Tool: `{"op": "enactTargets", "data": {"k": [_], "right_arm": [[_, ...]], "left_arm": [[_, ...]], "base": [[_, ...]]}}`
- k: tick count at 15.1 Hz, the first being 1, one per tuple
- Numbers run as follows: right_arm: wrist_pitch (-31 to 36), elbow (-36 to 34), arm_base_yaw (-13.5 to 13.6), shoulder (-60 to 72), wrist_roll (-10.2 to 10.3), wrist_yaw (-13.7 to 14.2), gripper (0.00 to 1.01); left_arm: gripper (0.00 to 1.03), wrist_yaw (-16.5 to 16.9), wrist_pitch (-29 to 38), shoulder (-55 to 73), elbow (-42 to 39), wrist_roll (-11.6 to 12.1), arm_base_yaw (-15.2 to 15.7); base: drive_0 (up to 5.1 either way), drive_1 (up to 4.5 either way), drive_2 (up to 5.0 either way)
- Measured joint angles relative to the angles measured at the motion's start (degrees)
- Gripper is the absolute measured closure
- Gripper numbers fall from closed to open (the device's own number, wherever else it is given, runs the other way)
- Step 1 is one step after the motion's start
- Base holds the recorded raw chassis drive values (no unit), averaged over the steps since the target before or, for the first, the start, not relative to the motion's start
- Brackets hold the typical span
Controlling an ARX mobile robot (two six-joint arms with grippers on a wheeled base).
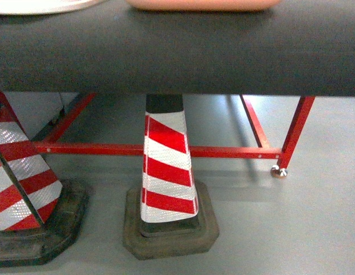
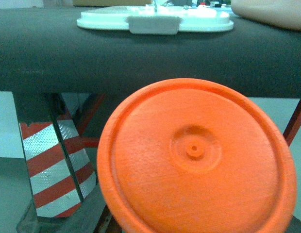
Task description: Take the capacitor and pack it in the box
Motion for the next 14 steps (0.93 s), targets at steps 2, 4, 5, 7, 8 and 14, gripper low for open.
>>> {"op": "enactTargets", "data": {"k": [2,4,5,7,8,14], "right_arm": [[0.0,0.0,0.0,0.0,0.13,0.11,0.03],[-0.04,0.0,0.0,0.0,0.0,0.04,0.03],[-0.07,0.0,0.0,0.0,0.13,0.11,0.03],[-0.04,0.0,0.0,0.0,0.11,0.07,0.03],[-0.04,0.0,0.0,0.0,0.07,0.02,0.03],[0.02,0.0,0.0,0.0,0.07,-0.02,0.03]], "left_arm": [[0.59,0.07,0.0,0.0,0.0,0.02,0.0],[0.59,-0.07,0.04,0.0,0.0,0.04,0.0],[0.59,0.04,0.0,0.0,0.02,0.02,0.0],[0.59,0.04,0.0,0.0,0.0,0.02,0.0],[0.59,-0.04,0.02,0.0,0.0,0.04,0.0],[0.59,0.15,0.24,0.0,0.02,0.0,0.0]], "base": [[0.0,0.0,0.0],[0.0,0.0,0.0],[0.0,0.0,0.0],[0.0,0.0,0.0],[0.0,0.0,0.0],[0.0,0.0,0.0]]}}
